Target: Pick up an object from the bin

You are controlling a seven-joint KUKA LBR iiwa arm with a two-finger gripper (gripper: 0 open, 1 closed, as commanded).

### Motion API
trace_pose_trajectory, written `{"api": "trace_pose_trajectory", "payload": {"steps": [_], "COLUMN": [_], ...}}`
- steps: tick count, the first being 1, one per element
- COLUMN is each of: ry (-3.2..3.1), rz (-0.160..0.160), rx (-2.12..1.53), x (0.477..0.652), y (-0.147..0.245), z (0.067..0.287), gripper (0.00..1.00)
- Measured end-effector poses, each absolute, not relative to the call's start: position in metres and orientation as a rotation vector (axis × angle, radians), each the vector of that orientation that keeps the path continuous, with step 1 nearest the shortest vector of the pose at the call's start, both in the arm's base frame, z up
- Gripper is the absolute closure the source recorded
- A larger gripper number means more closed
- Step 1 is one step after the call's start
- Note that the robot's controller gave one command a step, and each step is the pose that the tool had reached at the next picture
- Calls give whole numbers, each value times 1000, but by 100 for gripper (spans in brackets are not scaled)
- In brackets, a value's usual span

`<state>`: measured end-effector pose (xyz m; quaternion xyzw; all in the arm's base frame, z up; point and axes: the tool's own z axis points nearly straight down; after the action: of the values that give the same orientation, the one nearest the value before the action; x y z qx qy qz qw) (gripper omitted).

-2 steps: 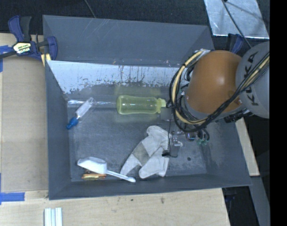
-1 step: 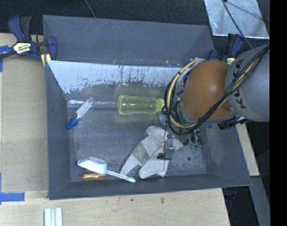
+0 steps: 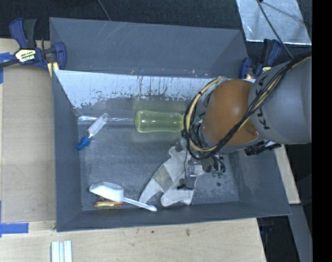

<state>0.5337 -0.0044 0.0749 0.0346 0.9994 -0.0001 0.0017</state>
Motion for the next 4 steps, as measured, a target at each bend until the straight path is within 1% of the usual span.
{"api": "trace_pose_trajectory", "payload": {"steps": [1,2,3,4], "ry": [3126,3129,3129,3129], "rz": [1,0,0,0], "rx": [93,94,94,94], "x": [547,545,545,545], "y": [-15,-16,-16,-16], "z": [72,71,72,72], "gripper": [100,0,100,100]}}
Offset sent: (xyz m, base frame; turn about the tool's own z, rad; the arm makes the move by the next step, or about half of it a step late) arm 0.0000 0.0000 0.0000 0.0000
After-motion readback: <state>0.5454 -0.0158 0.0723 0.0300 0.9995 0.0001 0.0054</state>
